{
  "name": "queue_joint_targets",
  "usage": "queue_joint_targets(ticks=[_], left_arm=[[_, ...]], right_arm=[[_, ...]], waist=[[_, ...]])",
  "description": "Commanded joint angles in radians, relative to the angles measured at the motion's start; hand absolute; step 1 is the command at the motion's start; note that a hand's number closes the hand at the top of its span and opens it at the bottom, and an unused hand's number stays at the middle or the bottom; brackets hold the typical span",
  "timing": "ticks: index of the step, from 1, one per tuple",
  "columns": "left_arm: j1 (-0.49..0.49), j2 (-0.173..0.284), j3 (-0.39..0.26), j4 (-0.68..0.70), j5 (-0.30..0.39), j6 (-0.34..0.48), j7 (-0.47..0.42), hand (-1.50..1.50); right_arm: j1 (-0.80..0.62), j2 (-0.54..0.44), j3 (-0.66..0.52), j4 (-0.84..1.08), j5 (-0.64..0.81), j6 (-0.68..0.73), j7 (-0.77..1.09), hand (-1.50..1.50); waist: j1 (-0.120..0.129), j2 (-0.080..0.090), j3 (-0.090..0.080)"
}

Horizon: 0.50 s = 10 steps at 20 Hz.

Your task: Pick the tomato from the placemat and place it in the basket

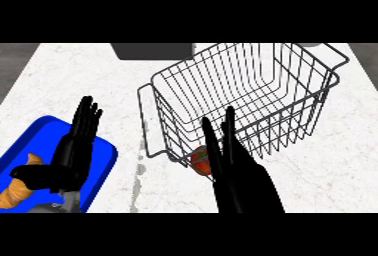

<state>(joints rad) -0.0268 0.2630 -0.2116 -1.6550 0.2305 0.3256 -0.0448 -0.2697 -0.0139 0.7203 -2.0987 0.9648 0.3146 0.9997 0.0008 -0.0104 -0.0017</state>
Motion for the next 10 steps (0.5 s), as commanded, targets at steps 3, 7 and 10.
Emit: queue_joint_targets(ticks=[3, 7, 10], left_arm=[[0.023, 0.006, 0.002, -0.07, -0.013, -0.015, 0.045, 0.0], [0.028, -0.017, 0.018, -0.017, -0.034, -0.011, -0.007, 0.0], [-0.019, -0.016, 0.002, -0.03, -0.043, -0.012, 0.051, 0.0]], right_arm=[[0.028, 0.014, -0.009, 0.136, -0.02, -0.045, -0.022, -1.5], [0.097, 0.009, 0.063, 0.137, 0.053, -0.109, -0.06, -1.5], [0.076, 0.001, 0.042, 0.221, 0.051, -0.161, -0.094, -1.5]], waist=[[0.007, 0.01, 0.002], [0.001, 0.009, 0.002], [0.002, 0.011, 0.002]])
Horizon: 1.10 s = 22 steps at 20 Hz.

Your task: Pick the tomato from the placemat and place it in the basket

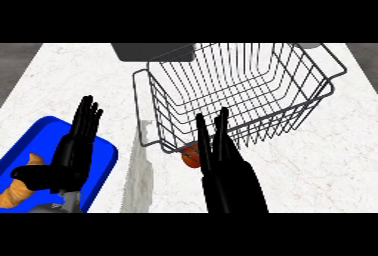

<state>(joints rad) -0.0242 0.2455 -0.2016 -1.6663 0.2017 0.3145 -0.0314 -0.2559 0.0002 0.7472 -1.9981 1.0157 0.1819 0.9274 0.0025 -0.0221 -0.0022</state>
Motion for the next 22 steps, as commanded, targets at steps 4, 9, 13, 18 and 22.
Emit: queue_joint_targets(ticks=[4, 9, 13, 18, 22], left_arm=[[0.036, -0.005, 0.019, -0.017, 0.006, -0.024, -0.013, 0.0], [0.029, -0.006, 0.035, -0.01, -0.01, -0.042, -0.015, 0.0], [0.007, -0.039, 0.04, -0.003, -0.031, -0.042, 0.014, 0.0], [-0.032, -0.038, 0.063, -0.013, -0.046, -0.036, 0.058, 0.0], [0.035, -0.037, 0.062, -0.037, -0.052, -0.069, 0.022, 0.0]], right_arm=[[0.065, 0.0, 0.023, 0.186, 0.054, -0.109, -0.035, -1.5], [-0.055, 0.0, -0.048, 0.295, -0.02, -0.124, -0.032, -1.5], [-0.012, -0.001, -0.013, 0.259, -0.004, -0.133, -0.027, -1.5], [-0.065, -0.001, -0.007, 0.34, -0.051, -0.187, 0.001, -1.5], [0.011, -0.001, -0.014, 0.346, -0.01, -0.151, -0.06, -1.5]], waist=[[0.005, 0.022, 0.002], [0.007, 0.023, 0.002], [0.0, 0.022, 0.002], [0.002, 0.022, 0.002], [0.002, 0.021, 0.002]])
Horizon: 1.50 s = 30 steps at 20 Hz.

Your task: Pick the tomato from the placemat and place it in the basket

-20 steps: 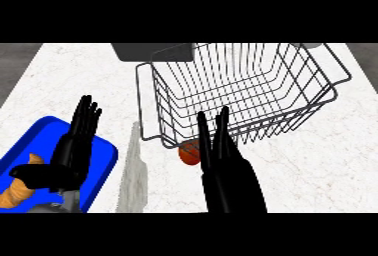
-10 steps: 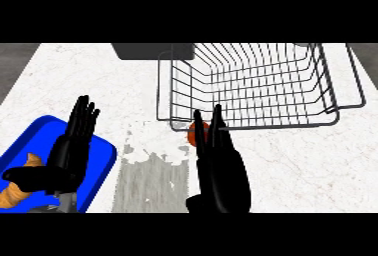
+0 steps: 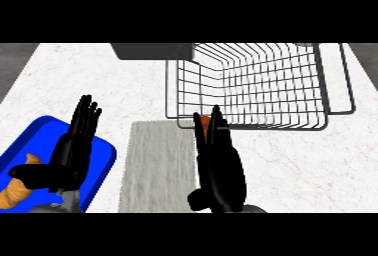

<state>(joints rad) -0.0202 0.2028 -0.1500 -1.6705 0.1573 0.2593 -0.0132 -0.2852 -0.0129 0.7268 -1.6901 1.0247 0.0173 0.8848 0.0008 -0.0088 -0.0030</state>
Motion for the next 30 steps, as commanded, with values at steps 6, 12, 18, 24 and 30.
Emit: queue_joint_targets(ticks=[6, 12, 18, 24, 30], left_arm=[[0.018, -0.009, 0.029, -0.032, -0.005, -0.027, 0.024, 0.0], [0.07, -0.03, 0.034, -0.011, -0.021, -0.063, -0.053, 0.0], [-0.015, -0.075, -0.003, -0.023, -0.078, -0.016, 0.055, 0.0], [0.025, -0.053, 0.062, -0.023, -0.051, -0.062, 0.019, 0.0], [-0.038, -0.037, 0.106, -0.024, -0.029, -0.091, 0.061, 0.0]], right_arm=[[0.046, 0.012, 0.037, 0.15, -0.044, -0.095, -0.054, -1.5], [0.013, 0.012, 0.033, 0.204, -0.07, -0.129, -0.09, -1.5], [-0.087, 0.012, -0.029, 0.259, -0.129, -0.092, -0.087, -1.5], [-0.032, 0.013, -0.025, 0.352, -0.11, -0.209, -0.163, -1.5], [-0.094, 0.013, -0.02, 0.455, -0.174, -0.176, -0.22, 1.5]], waist=[[0.006, 0.009, 0.003], [0.005, 0.009, 0.003], [0.004, 0.009, 0.003], [0.005, 0.009, 0.003], [0.008, 0.01, 0.003]])
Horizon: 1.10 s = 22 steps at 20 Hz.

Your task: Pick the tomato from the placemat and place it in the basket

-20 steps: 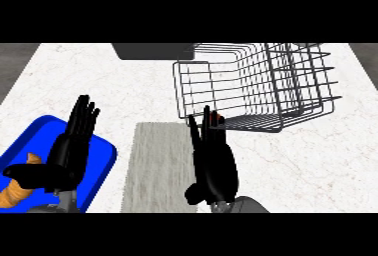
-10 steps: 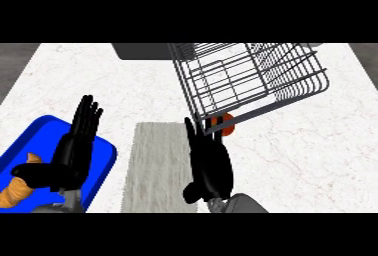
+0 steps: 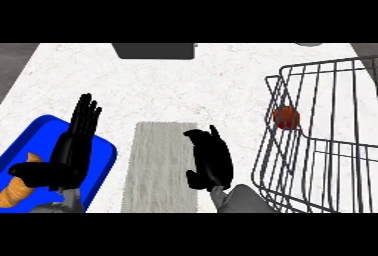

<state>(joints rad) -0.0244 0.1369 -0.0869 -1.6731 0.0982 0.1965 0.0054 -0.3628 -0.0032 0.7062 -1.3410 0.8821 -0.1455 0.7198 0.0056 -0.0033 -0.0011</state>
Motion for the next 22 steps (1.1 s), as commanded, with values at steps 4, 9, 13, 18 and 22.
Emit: queue_joint_targets(ticks=[4, 9, 13, 18, 22], left_arm=[[-0.01, 0.016, 0.051, -0.018, 0.034, -0.044, 0.026, 0.0], [-0.018, -0.02, 0.015, -0.017, -0.029, -0.017, 0.039, 0.0], [-0.022, -0.028, 0.013, -0.037, -0.04, -0.002, 0.071, 0.0], [-0.026, -0.051, 0.006, 0.008, -0.044, 0.006, 0.013, 0.0], [-0.021, -0.047, 0.005, 0.053, -0.04, -0.019, -0.018, 0.0]], right_arm=[[0.019, -0.008, 0.037, 0.052, 0.065, 0.044, -0.082, 1.5], [-0.132, 0.003, 0.035, 0.173, 0.016, -0.003, -0.07, 1.5], [-0.039, 0.003, 0.067, 0.101, 0.09, -0.035, 0.071, 1.5], [0.054, 0.003, -0.036, 0.259, 0.113, -0.208, 0.443, 1.5], [0.014, 0.003, 0.047, 0.241, 0.216, -0.283, 0.633, 1.5]], waist=[[-0.004, 0.003, 0.001], [0.003, 0.004, 0.001], [-0.001, 0.002, 0.001], [-0.018, 0.005, 0.002], [0.006, 0.004, 0.0]])
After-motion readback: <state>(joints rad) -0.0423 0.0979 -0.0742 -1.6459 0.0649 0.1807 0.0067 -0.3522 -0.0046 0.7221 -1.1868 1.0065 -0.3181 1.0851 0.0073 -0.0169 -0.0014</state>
